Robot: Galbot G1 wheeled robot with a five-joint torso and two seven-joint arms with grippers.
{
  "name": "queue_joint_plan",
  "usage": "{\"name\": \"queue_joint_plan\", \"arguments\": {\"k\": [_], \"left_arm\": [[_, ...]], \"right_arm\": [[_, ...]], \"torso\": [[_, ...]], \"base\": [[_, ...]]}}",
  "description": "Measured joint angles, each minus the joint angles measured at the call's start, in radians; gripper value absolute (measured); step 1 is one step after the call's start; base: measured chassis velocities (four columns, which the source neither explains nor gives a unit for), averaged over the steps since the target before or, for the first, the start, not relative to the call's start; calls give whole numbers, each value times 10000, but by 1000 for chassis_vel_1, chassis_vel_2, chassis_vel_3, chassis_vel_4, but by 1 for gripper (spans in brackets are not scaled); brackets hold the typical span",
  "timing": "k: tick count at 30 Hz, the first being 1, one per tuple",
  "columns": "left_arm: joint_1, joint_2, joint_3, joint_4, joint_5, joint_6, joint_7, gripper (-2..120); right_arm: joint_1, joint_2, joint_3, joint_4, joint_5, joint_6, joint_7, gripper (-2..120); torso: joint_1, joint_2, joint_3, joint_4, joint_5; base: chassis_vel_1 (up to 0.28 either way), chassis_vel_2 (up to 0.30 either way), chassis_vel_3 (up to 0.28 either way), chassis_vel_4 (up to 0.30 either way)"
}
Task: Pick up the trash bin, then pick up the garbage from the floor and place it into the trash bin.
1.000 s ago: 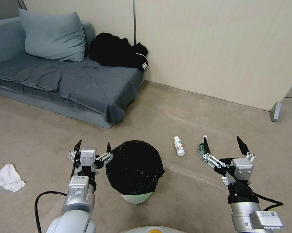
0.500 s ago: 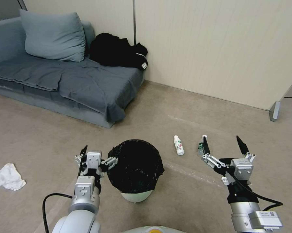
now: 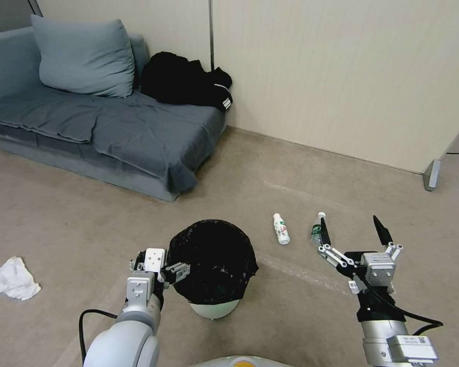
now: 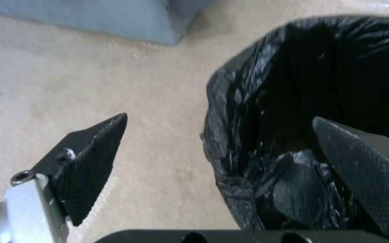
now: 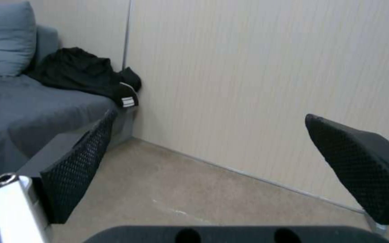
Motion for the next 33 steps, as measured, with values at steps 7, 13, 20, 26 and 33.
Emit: {"name": "queue_joint_plan", "arguments": {"k": [7, 13, 20, 26, 33], "left_arm": [[-436, -46, -126, 673, -371, 85, -272, 100], [-761, -108, -286, 1161, -572, 56, -460, 100], [-1048, -199, -307, 1663, -969, 60, -582, 100], [-1291, -443, -296, 1947, -1452, 183, -656, 100], [-1420, -645, -244, 2238, -1483, 197, -674, 99]], "right_arm": [[-73, 0, -11, 8, -47, 3, 41, 100], [-108, 0, -18, 65, -1, 4, 113, 100], [-110, 0, -29, 72, -56, -13, 147, 100], [-98, 0, -76, 64, -110, -30, 148, 100], [-83, 0, -111, 44, -123, -37, 146, 100]], "torso": [[0, -1, 0, -1, -1], [0, 0, 0, 0, 0], [1, 0, 0, -1, -1], [1, 0, 0, -1, 0], [0, 0, 0, -1, 0]], "base": [[0, 0, 0, 0], [0, 0, 0, 0], [0, 0, 0, 0], [0, 0, 0, 0], [0, 0, 0, 0]]}}
